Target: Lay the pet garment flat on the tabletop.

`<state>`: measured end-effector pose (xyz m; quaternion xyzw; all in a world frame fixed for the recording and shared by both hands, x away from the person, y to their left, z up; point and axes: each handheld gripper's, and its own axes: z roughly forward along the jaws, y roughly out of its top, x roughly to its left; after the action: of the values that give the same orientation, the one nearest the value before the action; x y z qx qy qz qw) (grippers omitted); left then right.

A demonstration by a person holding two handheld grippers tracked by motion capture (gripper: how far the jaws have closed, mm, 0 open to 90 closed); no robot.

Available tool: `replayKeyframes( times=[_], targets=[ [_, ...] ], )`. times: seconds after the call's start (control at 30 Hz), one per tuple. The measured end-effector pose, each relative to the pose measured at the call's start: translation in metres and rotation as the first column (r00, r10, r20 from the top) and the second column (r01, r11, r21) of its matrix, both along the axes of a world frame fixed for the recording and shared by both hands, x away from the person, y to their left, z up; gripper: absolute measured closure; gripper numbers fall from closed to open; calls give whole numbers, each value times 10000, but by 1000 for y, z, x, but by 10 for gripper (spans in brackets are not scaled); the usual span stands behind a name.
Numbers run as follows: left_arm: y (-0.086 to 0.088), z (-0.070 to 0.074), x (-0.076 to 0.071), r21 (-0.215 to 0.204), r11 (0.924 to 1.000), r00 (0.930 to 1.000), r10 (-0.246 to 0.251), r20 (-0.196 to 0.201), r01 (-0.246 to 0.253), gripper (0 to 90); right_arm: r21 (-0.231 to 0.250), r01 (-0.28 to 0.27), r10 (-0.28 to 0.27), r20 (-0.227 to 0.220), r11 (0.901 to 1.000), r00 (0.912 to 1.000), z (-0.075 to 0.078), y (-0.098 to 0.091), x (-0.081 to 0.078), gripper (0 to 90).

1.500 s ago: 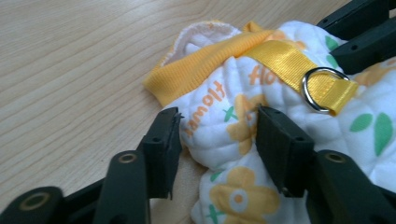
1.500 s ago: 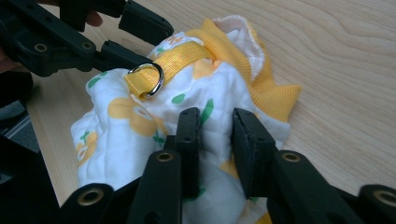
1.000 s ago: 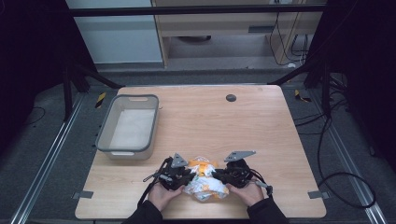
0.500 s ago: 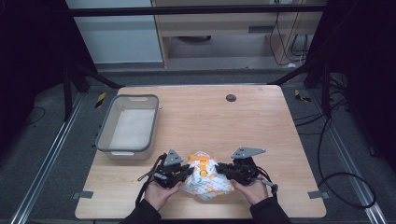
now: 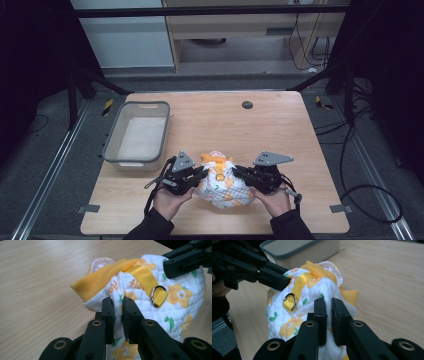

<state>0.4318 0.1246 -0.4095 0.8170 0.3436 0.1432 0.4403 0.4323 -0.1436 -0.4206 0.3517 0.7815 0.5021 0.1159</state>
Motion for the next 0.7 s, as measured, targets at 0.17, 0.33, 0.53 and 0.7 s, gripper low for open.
replayKeyframes(
  times=[0.17, 0.33, 0.53, 0.7],
  targets=[
    [1, 12, 2, -207, 9997, 9994, 159, 302, -153, 802, 214, 192, -202, 492, 9996, 9986, 13, 1, 4, 830],
    [3, 22, 6, -336, 9991, 9982, 289, 517, -272, 802, 340, 335, -360, 743, 9989, 9966, 17, 3, 7, 829],
    [2, 33, 13, -568, 9970, 9951, 577, 798, -532, 804, 626, 570, -633, 1033, 9964, 9926, 23, 5, 14, 829],
    [0, 42, 19, -696, 9947, 9899, 838, 1146, -762, 806, 872, 724, -830, 1242, 9936, 9888, 27, 5, 19, 829]
  ],
)
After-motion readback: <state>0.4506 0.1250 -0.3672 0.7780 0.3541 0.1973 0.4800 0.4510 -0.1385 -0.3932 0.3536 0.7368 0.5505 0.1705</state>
